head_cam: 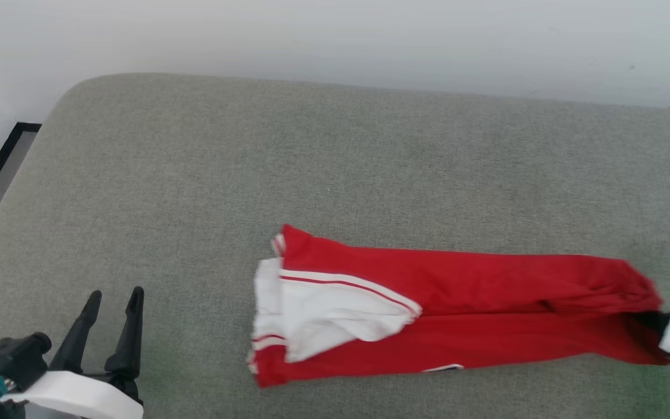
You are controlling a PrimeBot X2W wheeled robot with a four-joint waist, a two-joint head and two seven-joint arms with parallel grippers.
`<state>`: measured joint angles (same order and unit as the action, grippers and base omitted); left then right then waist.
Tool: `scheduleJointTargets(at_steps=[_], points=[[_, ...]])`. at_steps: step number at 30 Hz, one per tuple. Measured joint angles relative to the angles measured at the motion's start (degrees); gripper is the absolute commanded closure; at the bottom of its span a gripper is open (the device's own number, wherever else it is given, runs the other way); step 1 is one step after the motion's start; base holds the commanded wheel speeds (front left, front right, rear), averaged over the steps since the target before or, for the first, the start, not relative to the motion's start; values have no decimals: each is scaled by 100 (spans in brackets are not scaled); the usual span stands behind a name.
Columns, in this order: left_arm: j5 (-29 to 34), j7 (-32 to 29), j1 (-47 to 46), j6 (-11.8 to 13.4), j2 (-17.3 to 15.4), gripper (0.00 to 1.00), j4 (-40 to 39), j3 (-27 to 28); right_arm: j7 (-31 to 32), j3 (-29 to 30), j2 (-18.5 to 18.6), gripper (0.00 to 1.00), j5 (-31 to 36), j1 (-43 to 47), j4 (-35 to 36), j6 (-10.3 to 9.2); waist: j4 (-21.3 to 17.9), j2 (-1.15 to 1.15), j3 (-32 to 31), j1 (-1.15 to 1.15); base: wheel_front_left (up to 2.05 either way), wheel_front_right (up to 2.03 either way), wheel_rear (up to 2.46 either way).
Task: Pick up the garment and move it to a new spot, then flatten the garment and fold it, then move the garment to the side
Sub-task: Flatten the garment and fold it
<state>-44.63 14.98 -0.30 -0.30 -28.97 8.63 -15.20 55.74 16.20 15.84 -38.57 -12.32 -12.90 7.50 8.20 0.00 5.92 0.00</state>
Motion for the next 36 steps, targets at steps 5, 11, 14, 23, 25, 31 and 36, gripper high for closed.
scheduleJointTargets(at_steps=[5, 11, 14, 23, 25, 31, 36], points=[[446, -1, 156, -258, 455, 0, -5, 376, 52, 417, 283, 100, 348, -41, -9, 0, -71, 0, -72, 0, 0, 0, 0], [934, -1, 199, -527, 826, 0, 24, 601, 49, 737, 603, 100, 872, -122, -34, 0, -153, 0, -144, 0, 0, 0, 0], [1091, -1, 199, -589, 946, 0, 55, 700, 30, 776, 678, 100, 1068, -149, -15, 0, -211, 0, -174, 0, 0, 0, 0], [1313, -1, 201, -683, 1172, 0, 175, 867, 460, 388, 221, 100, 565, -43, 872, 0, -319, 0, -288, 0, 0, 0, 0], [1319, -1, 203, -684, 1179, 0, 177, 905, 569, 207, 60, 100, 417, 49, 1159, 0, -314, 0, -287, 0, 0, 0, 0], [1270, -1, 230, -700, 1136, 0, 177, 929, 613, -721, -419, 100, 305, 202, 1791, 0, -210, 0, -242, 0, 0, 0, 0], [1226, 0, 184, -701, 1101, 0, 198, 850, 477, -1477, -631, 100, 218, 129, 1610, 0, -46, 0, -198, 0, 0, 0, 0]])
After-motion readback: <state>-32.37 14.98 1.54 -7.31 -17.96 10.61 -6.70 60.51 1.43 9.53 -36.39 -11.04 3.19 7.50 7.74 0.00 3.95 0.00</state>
